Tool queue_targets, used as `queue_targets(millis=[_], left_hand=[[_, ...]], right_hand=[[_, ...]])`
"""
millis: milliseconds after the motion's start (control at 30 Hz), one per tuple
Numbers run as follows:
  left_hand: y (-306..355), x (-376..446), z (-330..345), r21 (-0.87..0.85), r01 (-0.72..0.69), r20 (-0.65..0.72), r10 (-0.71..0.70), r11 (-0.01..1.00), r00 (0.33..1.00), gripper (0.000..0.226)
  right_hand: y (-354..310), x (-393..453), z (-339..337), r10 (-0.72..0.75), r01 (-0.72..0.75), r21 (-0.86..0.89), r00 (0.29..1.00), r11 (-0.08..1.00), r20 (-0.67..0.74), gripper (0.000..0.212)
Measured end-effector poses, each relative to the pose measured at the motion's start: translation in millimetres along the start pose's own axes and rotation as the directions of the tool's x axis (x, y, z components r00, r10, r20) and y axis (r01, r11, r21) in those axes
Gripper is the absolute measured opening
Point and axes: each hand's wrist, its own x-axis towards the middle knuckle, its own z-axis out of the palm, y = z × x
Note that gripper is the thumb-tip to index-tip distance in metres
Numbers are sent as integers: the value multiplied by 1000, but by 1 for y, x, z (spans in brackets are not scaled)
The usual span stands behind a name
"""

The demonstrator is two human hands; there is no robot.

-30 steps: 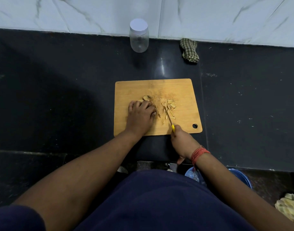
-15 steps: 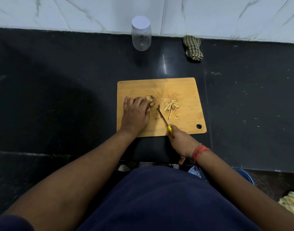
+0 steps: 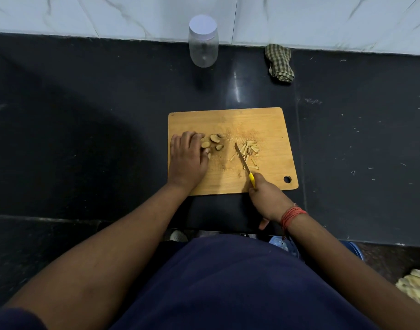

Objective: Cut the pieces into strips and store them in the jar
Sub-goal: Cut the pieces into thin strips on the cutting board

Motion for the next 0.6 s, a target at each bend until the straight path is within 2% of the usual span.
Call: queue_targets(millis=[200,333,467,600], left_hand=[[-7,4,-5,-38,56,10,-55,998,998,33],[-11,8,-6,-24,66,34,-66,998,997,33],[-5,22,-9,-3,40,127,-39,999,991,38],[6,38,-8,51,-10,233,-2,999,972,45]], right_hand=[[1,4,-3,30,-30,1,999,1000,-26,38],[-4,4,-2,-10,10,-8,1000,1000,-15,41],[-3,4,-1,-25,26,-29,1000,999,14,40],[6,7,-6,4,-5,-22,999,1000,-42,31]])
